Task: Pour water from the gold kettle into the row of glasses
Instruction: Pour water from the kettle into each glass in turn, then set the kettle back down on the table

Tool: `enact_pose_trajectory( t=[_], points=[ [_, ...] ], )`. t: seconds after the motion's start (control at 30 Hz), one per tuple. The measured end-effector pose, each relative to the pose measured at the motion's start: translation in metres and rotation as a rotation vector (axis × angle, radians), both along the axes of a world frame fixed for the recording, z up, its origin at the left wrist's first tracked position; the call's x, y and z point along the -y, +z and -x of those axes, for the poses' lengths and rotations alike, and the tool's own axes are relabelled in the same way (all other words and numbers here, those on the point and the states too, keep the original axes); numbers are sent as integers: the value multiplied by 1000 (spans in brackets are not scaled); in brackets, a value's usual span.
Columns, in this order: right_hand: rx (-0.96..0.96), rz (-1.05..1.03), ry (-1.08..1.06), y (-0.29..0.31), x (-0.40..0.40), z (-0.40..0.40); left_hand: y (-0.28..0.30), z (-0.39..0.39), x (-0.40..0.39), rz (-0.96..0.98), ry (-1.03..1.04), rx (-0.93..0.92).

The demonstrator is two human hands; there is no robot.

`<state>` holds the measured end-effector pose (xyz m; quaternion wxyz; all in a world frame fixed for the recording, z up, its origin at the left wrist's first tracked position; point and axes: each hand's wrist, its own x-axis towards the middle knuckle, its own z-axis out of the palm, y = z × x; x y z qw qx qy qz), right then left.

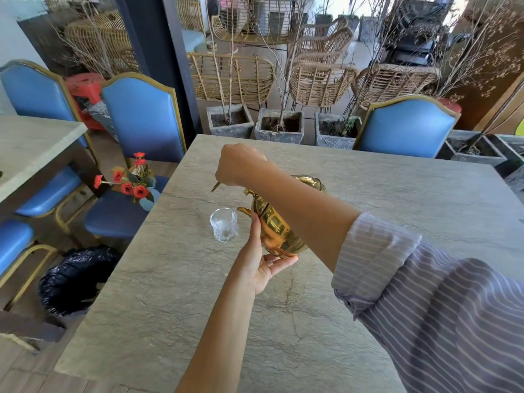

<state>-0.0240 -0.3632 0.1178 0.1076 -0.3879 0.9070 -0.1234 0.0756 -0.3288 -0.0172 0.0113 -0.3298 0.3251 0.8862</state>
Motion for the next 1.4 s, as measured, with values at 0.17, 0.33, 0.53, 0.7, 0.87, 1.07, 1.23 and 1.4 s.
enact_pose_trajectory(
  t=[0.17, 0.33, 0.53, 0.7, 0.87, 1.07, 1.23, 1.4],
  points=[
    [17, 15, -26, -4, -2, 1, -4, 0, 1, 17, -2, 10],
    [66, 60, -53, -8, -12, 5, -7, -1, -1, 57, -20, 17],
    [94, 62, -99, -13, -31, 12, -13, 0, -2, 136, -43, 75],
    [146, 194, -70, -26, -61, 24, -16, 1, -4, 235, 4, 152],
    [230, 394, -37, -30, -101, 23, -18, 2, -10, 315, 87, 177],
    [264, 525, -76, -27, -153, 13, -20, 1, -33, 371, 68, 180],
    [251, 580, -152, -31, -201, 5, -26, -1, -65, 362, -37, 189],
    [243, 621, -267, -44, -256, -2, -35, -2, -104, 354, -185, 194]
  ],
)
